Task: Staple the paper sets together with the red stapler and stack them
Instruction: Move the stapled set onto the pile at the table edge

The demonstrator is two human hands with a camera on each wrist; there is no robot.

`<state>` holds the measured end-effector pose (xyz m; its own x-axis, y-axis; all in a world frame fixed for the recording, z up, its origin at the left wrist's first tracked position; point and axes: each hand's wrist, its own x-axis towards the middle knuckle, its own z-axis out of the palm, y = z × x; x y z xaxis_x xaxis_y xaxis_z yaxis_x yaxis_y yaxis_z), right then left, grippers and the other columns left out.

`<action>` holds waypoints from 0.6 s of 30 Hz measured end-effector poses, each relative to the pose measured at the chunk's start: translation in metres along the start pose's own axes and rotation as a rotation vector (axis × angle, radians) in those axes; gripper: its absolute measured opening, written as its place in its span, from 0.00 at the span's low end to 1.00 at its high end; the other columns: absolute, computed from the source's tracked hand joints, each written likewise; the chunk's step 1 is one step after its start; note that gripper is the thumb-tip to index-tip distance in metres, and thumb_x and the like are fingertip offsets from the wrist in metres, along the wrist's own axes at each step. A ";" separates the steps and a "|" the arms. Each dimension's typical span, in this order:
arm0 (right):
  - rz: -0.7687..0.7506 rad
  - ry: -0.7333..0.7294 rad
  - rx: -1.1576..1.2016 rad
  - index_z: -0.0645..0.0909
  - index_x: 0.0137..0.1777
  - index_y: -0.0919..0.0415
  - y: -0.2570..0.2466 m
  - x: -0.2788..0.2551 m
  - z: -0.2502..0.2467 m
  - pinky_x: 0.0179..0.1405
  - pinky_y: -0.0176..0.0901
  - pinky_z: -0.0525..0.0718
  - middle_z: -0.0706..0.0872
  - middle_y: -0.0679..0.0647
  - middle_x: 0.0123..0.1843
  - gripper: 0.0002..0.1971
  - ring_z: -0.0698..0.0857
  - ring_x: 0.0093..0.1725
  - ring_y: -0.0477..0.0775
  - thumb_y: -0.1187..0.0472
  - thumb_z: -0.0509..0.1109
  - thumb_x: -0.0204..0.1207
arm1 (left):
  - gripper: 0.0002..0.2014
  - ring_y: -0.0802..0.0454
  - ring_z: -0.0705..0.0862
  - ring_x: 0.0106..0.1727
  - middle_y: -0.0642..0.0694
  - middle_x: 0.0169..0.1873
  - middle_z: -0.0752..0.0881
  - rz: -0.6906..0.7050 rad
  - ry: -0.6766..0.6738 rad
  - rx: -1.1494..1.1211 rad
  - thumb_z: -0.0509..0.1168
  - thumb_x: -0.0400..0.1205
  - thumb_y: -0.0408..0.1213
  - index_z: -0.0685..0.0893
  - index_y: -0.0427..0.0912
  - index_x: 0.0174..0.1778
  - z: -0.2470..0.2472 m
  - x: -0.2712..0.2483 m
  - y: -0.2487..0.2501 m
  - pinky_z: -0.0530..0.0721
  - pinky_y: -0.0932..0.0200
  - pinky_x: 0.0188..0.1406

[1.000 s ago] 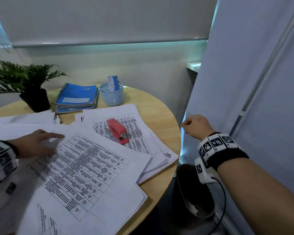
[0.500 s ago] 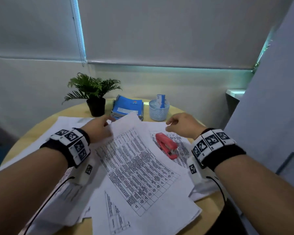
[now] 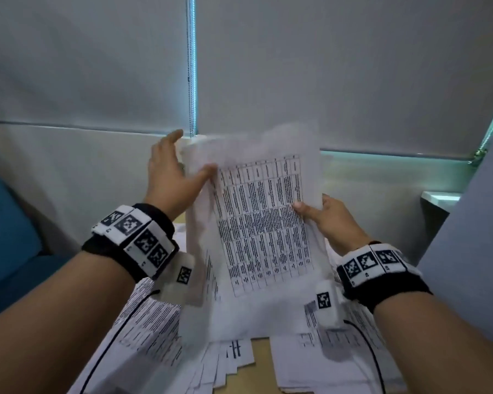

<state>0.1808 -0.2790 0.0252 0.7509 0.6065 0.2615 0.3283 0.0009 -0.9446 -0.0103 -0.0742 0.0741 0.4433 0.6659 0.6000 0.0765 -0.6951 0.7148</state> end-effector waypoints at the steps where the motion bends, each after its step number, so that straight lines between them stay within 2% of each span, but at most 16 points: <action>1: -0.022 0.019 0.035 0.83 0.54 0.52 -0.008 -0.001 0.001 0.62 0.49 0.82 0.90 0.53 0.55 0.12 0.87 0.57 0.53 0.53 0.76 0.71 | 0.43 0.48 0.71 0.72 0.46 0.74 0.67 -0.105 -0.050 -0.096 0.74 0.70 0.55 0.61 0.50 0.78 0.000 -0.003 -0.004 0.71 0.45 0.73; 2: -0.043 0.034 0.068 0.82 0.56 0.52 -0.015 -0.002 0.002 0.59 0.47 0.83 0.89 0.53 0.56 0.14 0.87 0.57 0.53 0.53 0.75 0.71 | 0.46 0.48 0.72 0.71 0.45 0.75 0.68 -0.200 -0.142 -0.205 0.74 0.69 0.58 0.58 0.49 0.79 0.002 -0.007 -0.008 0.73 0.44 0.72; 4: -0.094 0.069 0.136 0.80 0.59 0.55 -0.026 -0.003 0.007 0.56 0.44 0.83 0.88 0.54 0.56 0.16 0.86 0.57 0.52 0.55 0.74 0.72 | 0.43 0.48 0.78 0.68 0.47 0.71 0.76 -0.267 -0.287 -0.329 0.70 0.69 0.62 0.63 0.48 0.77 0.009 -0.015 -0.013 0.77 0.42 0.68; 6: -0.154 0.140 0.151 0.78 0.61 0.57 -0.034 -0.006 0.013 0.54 0.40 0.83 0.88 0.53 0.56 0.15 0.86 0.56 0.49 0.58 0.73 0.75 | 0.29 0.49 0.83 0.63 0.50 0.63 0.82 -0.214 -0.251 -0.396 0.66 0.76 0.57 0.71 0.49 0.70 0.015 -0.018 -0.009 0.80 0.41 0.64; 8: -0.201 0.237 0.124 0.76 0.63 0.57 -0.033 -0.008 0.020 0.59 0.43 0.82 0.86 0.52 0.59 0.18 0.85 0.59 0.49 0.54 0.73 0.76 | 0.21 0.49 0.84 0.60 0.50 0.62 0.83 -0.174 -0.179 -0.456 0.64 0.78 0.57 0.70 0.54 0.63 0.019 -0.019 -0.002 0.82 0.39 0.60; 10: -0.199 0.277 0.041 0.68 0.73 0.61 -0.026 -0.012 0.028 0.71 0.53 0.76 0.80 0.55 0.70 0.35 0.79 0.69 0.53 0.40 0.71 0.73 | 0.21 0.51 0.84 0.57 0.48 0.61 0.82 -0.174 -0.113 -0.499 0.64 0.77 0.58 0.66 0.54 0.60 0.024 -0.021 0.000 0.85 0.45 0.56; 11: -0.171 0.255 0.001 0.62 0.78 0.61 -0.020 -0.015 0.033 0.75 0.55 0.71 0.75 0.55 0.75 0.44 0.74 0.74 0.55 0.34 0.69 0.70 | 0.22 0.54 0.85 0.53 0.48 0.59 0.82 -0.198 -0.081 -0.515 0.65 0.79 0.55 0.64 0.51 0.60 0.027 -0.024 -0.001 0.86 0.52 0.50; 12: -0.135 0.228 -0.042 0.57 0.81 0.60 -0.012 -0.017 0.037 0.78 0.54 0.67 0.70 0.56 0.79 0.46 0.69 0.77 0.56 0.32 0.66 0.71 | 0.22 0.58 0.84 0.49 0.48 0.56 0.81 -0.238 -0.071 -0.497 0.66 0.80 0.51 0.63 0.48 0.62 0.030 -0.029 -0.005 0.84 0.59 0.44; 14: -0.064 0.198 -0.075 0.53 0.82 0.61 0.004 -0.023 0.044 0.76 0.47 0.65 0.67 0.57 0.80 0.39 0.68 0.78 0.57 0.41 0.62 0.80 | 0.23 0.62 0.80 0.43 0.48 0.52 0.81 -0.332 -0.084 -0.403 0.66 0.81 0.45 0.60 0.45 0.62 0.036 -0.039 -0.017 0.78 0.65 0.36; 16: -0.053 0.197 -0.066 0.58 0.81 0.61 0.014 -0.024 0.048 0.72 0.45 0.69 0.73 0.56 0.77 0.32 0.71 0.76 0.57 0.47 0.60 0.83 | 0.20 0.55 0.83 0.45 0.43 0.55 0.82 -0.368 -0.056 -0.395 0.67 0.81 0.43 0.62 0.47 0.60 0.040 -0.040 -0.032 0.81 0.60 0.38; 18: -0.066 0.210 -0.072 0.63 0.79 0.62 0.013 -0.023 0.049 0.71 0.44 0.73 0.77 0.54 0.72 0.28 0.74 0.73 0.54 0.50 0.61 0.83 | 0.19 0.50 0.84 0.50 0.43 0.57 0.82 -0.326 -0.038 -0.407 0.67 0.80 0.39 0.63 0.48 0.59 0.039 -0.037 -0.036 0.84 0.57 0.44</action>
<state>0.1402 -0.2537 -0.0031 0.8270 0.4278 0.3648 0.4149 -0.0265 -0.9095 0.0055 -0.0846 0.0126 0.4874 0.8144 0.3150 -0.1340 -0.2867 0.9486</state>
